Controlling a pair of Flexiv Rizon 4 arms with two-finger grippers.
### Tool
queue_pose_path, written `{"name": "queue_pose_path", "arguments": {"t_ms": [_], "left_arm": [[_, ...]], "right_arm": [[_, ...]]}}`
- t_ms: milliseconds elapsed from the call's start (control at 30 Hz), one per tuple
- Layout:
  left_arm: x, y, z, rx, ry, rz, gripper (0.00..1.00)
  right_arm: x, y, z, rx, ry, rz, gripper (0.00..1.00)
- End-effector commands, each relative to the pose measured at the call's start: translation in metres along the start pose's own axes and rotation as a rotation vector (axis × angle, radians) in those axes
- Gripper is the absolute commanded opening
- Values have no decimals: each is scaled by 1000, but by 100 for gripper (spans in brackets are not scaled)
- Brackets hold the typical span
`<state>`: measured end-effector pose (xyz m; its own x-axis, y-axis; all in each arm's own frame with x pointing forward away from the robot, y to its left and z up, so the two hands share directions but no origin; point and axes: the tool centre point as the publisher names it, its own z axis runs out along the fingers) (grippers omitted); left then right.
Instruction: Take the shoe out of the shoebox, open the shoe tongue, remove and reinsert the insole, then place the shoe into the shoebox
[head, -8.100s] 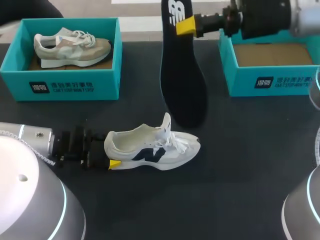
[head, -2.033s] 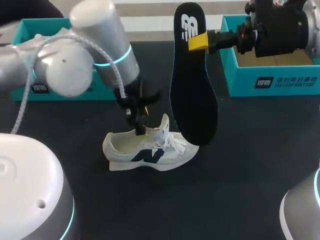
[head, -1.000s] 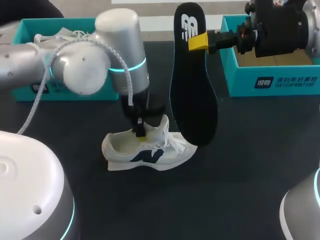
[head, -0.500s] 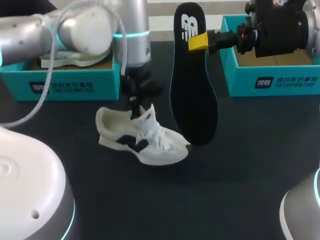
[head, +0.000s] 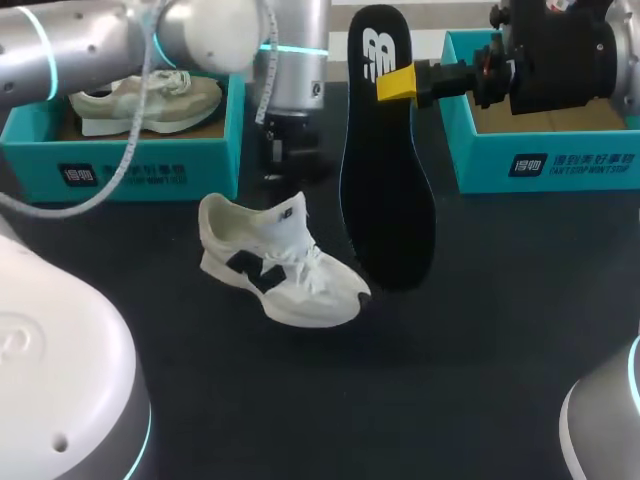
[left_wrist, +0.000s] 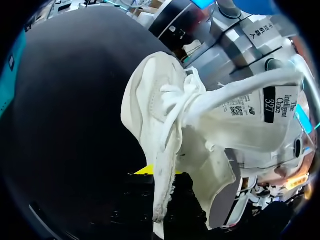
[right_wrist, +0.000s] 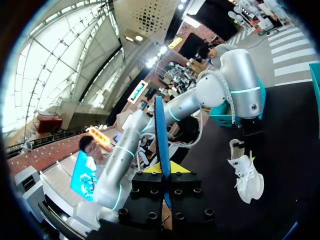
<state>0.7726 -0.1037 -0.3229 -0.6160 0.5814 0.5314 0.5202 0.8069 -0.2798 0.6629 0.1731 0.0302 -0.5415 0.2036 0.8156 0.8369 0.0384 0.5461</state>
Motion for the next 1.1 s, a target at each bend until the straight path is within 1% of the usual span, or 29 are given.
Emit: {"name": "queue_pose_path", "arguments": {"t_ms": [33, 67, 100, 133, 167, 200, 233, 333, 367, 500, 733, 967, 1100], "left_arm": [[-4, -3, -7, -67, 95, 57, 0], [-2, -6, -11, -184, 104, 179, 0], [-4, -7, -13, -192, 63, 181, 0], [-5, -7, -15, -228, 54, 214, 0], [-8, -9, -16, -289, 55, 243, 0], [-10, -10, -17, -294, 31, 231, 0], [-12, -11, -18, -339, 25, 287, 0], [-16, -18, -22, -363, -3, 340, 0], [-19, -20, -22, -394, -12, 343, 0], [-29, -30, -22, -460, -31, 413, 0], [-44, -46, -15, -521, -64, 507, 0], [-50, -61, -7, -536, -71, 601, 0], [-54, -68, -5, -530, -69, 637, 0]], "right_arm": [[0, 2, 3, 1, -1, 1, 0], [0, 2, 3, 1, -1, 1, 0], [0, 2, 3, 1, -1, 1, 0], [0, 2, 3, 1, -1, 1, 0], [0, 2, 3, 1, -1, 1, 0], [0, 2, 3, 1, -1, 1, 0], [0, 2, 3, 1, -1, 1, 0], [0, 2, 3, 1, -1, 1, 0], [0, 2, 3, 1, -1, 1, 0], [0, 2, 3, 1, -1, 1, 0], [0, 2, 3, 1, -1, 1, 0], [0, 2, 3, 1, -1, 1, 0], [0, 2, 3, 1, -1, 1, 0]]}}
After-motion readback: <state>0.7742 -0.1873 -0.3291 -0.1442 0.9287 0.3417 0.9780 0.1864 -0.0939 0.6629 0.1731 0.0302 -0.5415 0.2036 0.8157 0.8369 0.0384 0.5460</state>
